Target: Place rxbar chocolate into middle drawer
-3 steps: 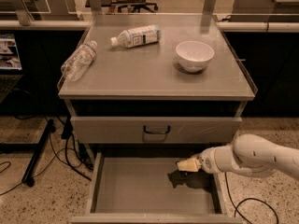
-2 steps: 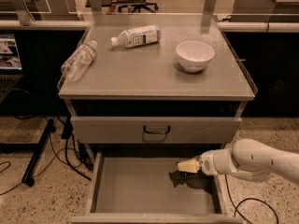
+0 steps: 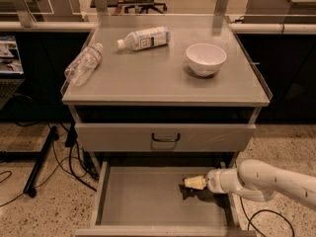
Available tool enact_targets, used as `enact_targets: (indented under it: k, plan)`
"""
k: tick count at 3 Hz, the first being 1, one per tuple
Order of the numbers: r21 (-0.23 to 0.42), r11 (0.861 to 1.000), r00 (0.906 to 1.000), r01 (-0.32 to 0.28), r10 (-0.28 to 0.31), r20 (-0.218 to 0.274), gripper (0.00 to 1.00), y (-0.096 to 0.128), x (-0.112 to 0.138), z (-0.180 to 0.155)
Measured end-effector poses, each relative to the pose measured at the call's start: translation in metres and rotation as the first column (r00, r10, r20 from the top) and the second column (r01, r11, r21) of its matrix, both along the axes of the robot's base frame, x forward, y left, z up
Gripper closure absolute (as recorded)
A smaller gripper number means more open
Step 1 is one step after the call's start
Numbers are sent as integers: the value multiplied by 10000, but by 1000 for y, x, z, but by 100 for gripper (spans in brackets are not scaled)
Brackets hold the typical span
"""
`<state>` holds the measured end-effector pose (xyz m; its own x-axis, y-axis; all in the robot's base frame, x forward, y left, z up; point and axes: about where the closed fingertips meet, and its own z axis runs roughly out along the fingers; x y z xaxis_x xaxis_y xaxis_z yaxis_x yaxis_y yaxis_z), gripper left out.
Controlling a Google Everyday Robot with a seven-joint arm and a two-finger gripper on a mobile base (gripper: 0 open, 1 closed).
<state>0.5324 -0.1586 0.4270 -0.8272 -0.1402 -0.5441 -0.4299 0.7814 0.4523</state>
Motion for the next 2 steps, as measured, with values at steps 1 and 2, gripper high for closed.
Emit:
enact_targets:
  k: [1,2]
  plan:
    - [59,10000,10000,6,-5,-94,74,2,-2,-6]
    - [59,10000,10000,5,-5,-95,50,2,-2,-6]
